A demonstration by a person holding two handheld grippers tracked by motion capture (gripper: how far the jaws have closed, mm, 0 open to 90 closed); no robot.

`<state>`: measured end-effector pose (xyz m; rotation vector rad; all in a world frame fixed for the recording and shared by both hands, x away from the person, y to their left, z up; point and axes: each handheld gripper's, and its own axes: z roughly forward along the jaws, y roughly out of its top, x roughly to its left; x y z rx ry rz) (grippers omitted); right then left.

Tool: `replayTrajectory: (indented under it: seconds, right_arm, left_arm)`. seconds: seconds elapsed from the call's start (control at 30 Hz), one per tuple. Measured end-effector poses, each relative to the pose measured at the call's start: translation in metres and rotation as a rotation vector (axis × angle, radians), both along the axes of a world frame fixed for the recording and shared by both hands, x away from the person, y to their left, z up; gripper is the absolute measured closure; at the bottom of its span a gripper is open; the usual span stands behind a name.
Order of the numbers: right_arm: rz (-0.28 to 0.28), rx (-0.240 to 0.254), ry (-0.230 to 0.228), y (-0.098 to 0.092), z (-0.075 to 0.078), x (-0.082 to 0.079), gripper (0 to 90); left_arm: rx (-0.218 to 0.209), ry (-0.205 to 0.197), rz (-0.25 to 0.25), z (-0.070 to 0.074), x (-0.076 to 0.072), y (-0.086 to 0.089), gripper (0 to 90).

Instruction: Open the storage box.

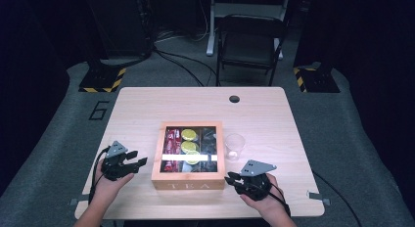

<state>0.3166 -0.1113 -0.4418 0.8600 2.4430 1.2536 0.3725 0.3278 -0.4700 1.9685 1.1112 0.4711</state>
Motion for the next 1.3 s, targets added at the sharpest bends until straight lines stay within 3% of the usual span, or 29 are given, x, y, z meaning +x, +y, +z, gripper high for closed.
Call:
replayTrajectory:
  seconds: [0.67, 1.07, 1.3]
  right_arm:
    - [0.006, -0.044, 0.034, 0.001, -0.021, -0.001, 85.2]
    - [0.033, -0.079, 0.040, 0.005, -0.026, 0.002, 88.3]
    - [0.027, -0.069, 0.032, 0.005, -0.026, 0.002, 88.3]
  left_arm:
    - [0.000, 0.000, -0.003, 0.000, 0.001, 0.001, 47.2]
    - [-0.004, -0.004, 0.002, -0.001, 0.001, 0.001, 47.2]
    - [-0.004, -0.004, 0.002, -0.001, 0.001, 0.001, 47.2]
